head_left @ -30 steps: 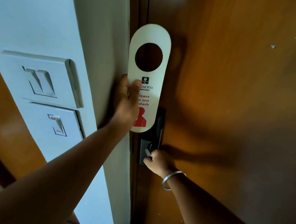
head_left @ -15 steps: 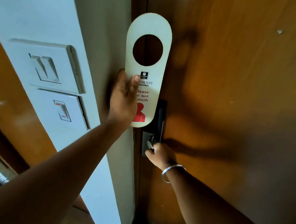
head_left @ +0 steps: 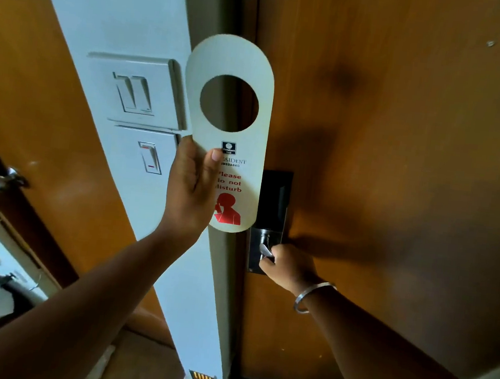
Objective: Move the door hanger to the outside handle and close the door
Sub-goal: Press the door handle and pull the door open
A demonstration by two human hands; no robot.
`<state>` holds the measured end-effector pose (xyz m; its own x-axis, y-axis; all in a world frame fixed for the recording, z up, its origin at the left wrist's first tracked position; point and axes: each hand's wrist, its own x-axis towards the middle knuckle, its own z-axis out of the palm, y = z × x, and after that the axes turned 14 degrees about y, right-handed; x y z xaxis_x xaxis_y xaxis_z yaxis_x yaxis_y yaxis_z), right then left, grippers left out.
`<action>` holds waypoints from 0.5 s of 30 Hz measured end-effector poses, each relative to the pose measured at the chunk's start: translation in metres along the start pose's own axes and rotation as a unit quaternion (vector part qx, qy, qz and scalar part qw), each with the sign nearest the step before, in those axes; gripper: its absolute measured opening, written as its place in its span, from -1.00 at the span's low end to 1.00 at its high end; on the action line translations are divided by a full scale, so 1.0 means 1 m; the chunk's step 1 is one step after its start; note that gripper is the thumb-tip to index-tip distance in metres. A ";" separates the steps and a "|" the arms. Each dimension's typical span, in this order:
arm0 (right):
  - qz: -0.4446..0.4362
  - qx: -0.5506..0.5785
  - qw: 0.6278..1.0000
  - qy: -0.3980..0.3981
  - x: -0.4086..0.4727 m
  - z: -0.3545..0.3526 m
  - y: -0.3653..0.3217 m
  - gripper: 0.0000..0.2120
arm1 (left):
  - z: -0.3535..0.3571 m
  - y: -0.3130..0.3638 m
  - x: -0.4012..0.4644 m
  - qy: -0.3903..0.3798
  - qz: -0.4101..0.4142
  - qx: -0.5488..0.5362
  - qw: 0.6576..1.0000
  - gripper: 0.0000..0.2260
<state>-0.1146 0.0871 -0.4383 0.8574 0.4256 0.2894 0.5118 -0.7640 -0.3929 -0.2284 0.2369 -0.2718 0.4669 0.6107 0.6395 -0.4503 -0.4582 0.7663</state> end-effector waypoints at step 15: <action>0.045 -0.244 0.967 0.066 -0.130 -0.034 -0.057 -0.87 | -0.111 -0.072 -0.040 -0.128 -0.072 -0.005 0.989 -0.87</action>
<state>-0.2569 0.0588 -0.4235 0.8665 0.3059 0.3946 0.3218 -0.9464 0.0271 -0.2988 0.3168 -0.3591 0.7028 0.4853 0.5201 -0.3727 -0.3716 0.8503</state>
